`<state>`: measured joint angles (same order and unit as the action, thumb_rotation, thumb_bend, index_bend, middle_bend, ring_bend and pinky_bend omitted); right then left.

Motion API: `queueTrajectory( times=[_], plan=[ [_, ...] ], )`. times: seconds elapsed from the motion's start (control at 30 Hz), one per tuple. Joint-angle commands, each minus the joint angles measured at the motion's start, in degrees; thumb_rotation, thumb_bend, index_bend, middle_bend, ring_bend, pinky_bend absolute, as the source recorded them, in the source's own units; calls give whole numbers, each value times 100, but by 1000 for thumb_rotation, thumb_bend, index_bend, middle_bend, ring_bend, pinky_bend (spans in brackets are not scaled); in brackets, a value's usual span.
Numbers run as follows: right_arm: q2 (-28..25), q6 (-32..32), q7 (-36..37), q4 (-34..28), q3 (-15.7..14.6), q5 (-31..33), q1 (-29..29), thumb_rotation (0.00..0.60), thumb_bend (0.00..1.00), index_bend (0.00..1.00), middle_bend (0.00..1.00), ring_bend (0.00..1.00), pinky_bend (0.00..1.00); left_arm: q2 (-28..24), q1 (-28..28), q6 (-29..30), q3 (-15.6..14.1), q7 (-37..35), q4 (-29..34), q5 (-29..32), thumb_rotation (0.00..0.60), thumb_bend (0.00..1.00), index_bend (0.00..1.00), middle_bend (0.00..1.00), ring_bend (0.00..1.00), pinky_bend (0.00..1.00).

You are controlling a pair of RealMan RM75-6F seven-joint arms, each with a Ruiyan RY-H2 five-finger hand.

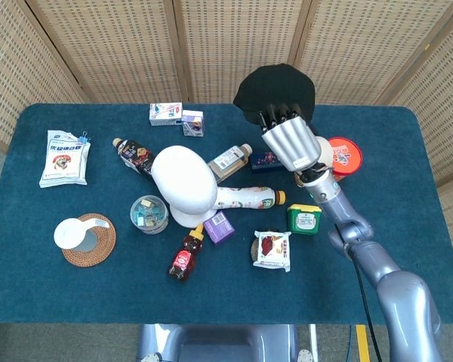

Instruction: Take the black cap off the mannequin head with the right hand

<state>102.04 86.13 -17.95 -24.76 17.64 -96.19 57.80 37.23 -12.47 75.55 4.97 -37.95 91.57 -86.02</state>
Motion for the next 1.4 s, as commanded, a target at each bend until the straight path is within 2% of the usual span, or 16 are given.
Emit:
queueTrajectory(
  times=[0.03,0.13,0.37,0.57,0.67,0.77,0.83,0.93,1.03,1.13,1.23,1.4],
  plan=[
    [-69,35,121,49,-313,-97,-235,600,582,640,714,717,857,8,14,28,-12,40,39,-24,600,80,0,0,0,55],
    [-107,83,270,11,-648,-256,-426,600,582,641,714,716,857,28,23,49,-24,80,77,-44,600,79,0,0,0,56],
    [-129,125,538,-338,-919,-214,-757,600,598,647,717,714,857,35,-28,-59,-30,152,126,-24,600,79,0,0,0,55],
    [-333,169,769,-1001,-1118,-228,-981,600,574,639,708,706,845,70,-63,-150,-27,221,124,38,600,79,0,0,0,55],
    [-521,256,741,-1476,-1252,-336,-1066,600,529,588,686,688,792,69,-81,-186,-23,244,128,59,600,79,0,0,0,55],
    [-709,308,561,-1849,-1385,-491,-1101,600,410,466,590,625,738,50,-82,-171,-17,276,162,56,600,79,0,0,0,55],
    [-854,289,455,-2171,-1455,-563,-1124,600,223,329,441,519,690,32,-72,-135,-18,291,201,30,600,79,0,0,0,55],
    [-1068,90,318,-2683,-1489,-510,-1169,600,34,145,248,342,596,20,-59,-111,-24,312,231,18,600,79,0,0,0,55],
    [-1342,-171,228,-3357,-1496,-386,-1220,600,0,42,133,198,492,18,-53,-109,-27,315,244,26,600,79,0,0,0,55],
    [-1604,-373,24,-3864,-1491,-323,-1243,600,0,3,76,119,429,24,-56,-122,-31,311,245,28,600,80,0,0,0,55],
    [-1795,-542,-172,-4220,-1443,-235,-1265,600,0,0,62,98,413,30,-61,-129,-37,301,245,10,600,79,0,0,0,55],
    [-1958,-563,-254,-4441,-1358,-201,-1291,600,0,0,61,97,412,30,-67,-137,-36,305,238,12,600,79,0,0,0,55]
  ],
)
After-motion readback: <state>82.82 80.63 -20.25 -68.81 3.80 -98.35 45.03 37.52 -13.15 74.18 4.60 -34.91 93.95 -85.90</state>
